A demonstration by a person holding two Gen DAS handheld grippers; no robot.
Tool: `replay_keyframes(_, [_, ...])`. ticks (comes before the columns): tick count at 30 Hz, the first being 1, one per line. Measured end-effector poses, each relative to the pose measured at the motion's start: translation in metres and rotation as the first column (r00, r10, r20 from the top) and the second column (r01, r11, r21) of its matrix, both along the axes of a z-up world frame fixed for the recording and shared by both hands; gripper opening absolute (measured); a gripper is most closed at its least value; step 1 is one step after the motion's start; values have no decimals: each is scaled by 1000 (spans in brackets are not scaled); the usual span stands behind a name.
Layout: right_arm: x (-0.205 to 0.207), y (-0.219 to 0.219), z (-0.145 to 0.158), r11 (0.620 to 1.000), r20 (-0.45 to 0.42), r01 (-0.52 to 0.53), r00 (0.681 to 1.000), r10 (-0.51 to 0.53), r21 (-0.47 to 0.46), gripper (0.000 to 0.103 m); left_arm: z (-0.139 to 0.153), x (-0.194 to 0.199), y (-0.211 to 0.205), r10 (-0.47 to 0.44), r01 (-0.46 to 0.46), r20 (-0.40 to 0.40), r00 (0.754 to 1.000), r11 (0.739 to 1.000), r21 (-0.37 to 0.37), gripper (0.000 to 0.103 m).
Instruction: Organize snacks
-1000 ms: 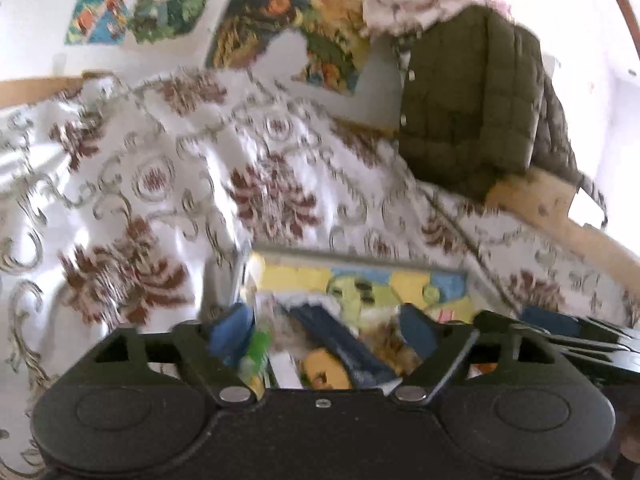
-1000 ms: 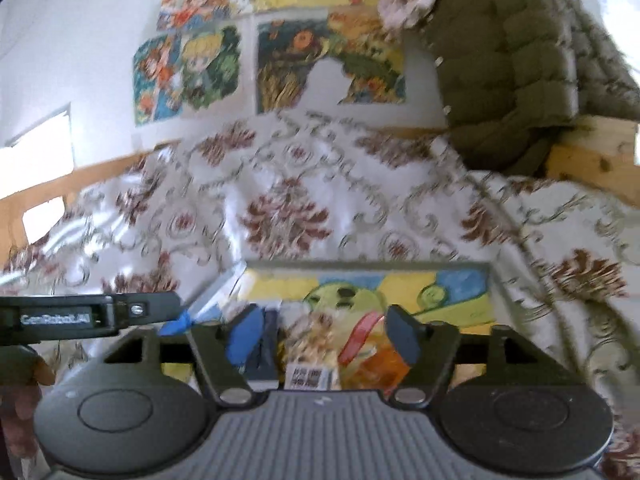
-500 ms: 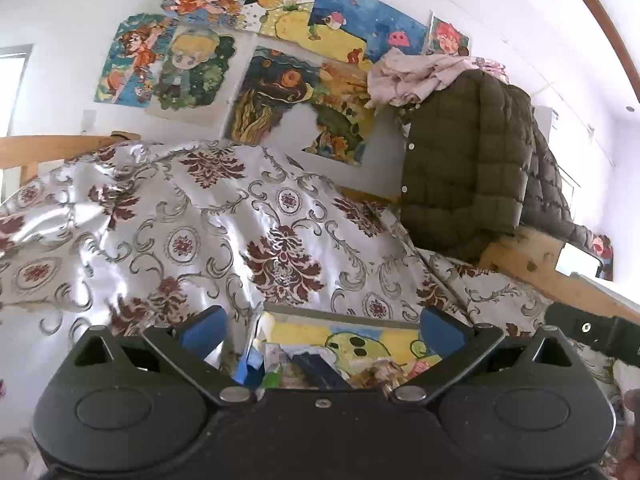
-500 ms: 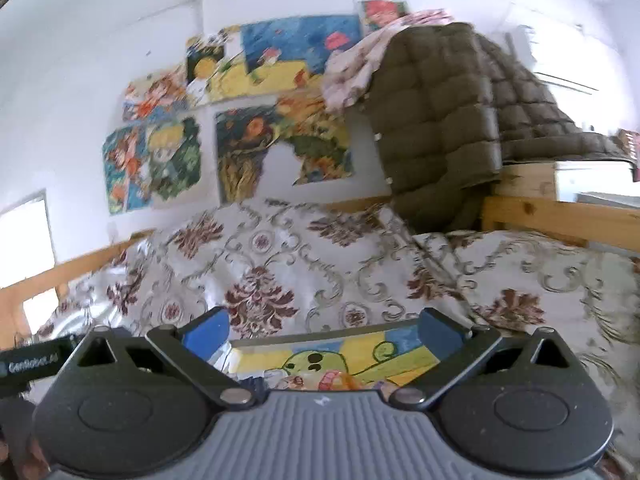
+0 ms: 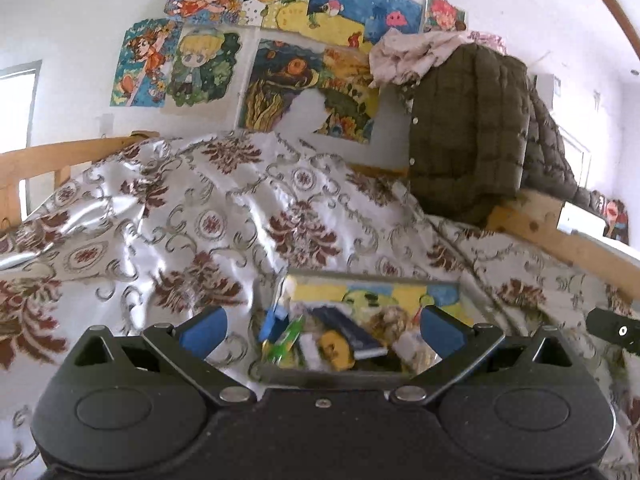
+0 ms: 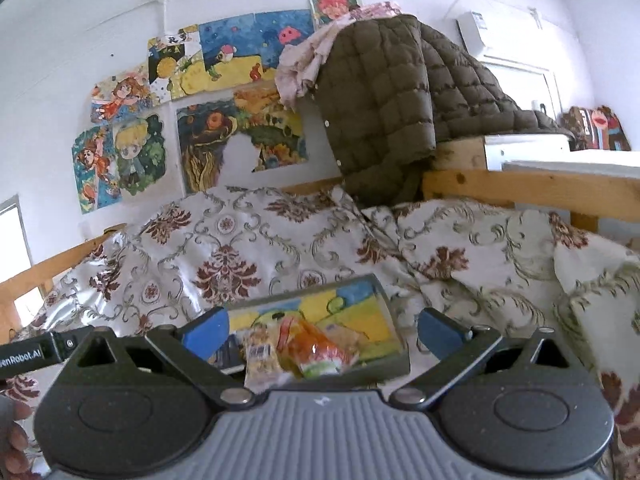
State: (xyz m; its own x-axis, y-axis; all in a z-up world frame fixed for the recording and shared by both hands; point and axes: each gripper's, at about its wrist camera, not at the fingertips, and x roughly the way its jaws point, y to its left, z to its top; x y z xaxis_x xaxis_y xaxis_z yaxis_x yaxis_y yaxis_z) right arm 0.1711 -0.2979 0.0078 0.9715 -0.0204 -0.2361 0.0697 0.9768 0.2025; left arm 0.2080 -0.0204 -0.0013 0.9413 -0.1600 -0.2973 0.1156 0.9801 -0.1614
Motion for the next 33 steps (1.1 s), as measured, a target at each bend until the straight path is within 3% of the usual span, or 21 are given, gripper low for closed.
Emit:
replay_keyframes(14, [-42, 16, -7, 996, -59, -39, 998, 34, -84, 103, -12, -50, -6, 15, -8, -59, 998, 994, 113, 102])
replay_keyframes(33, [-64, 22, -19, 990, -162, -89, 984, 71, -106, 103, -25, -83, -4, 52, -33, -137, 989, 990, 139, 102])
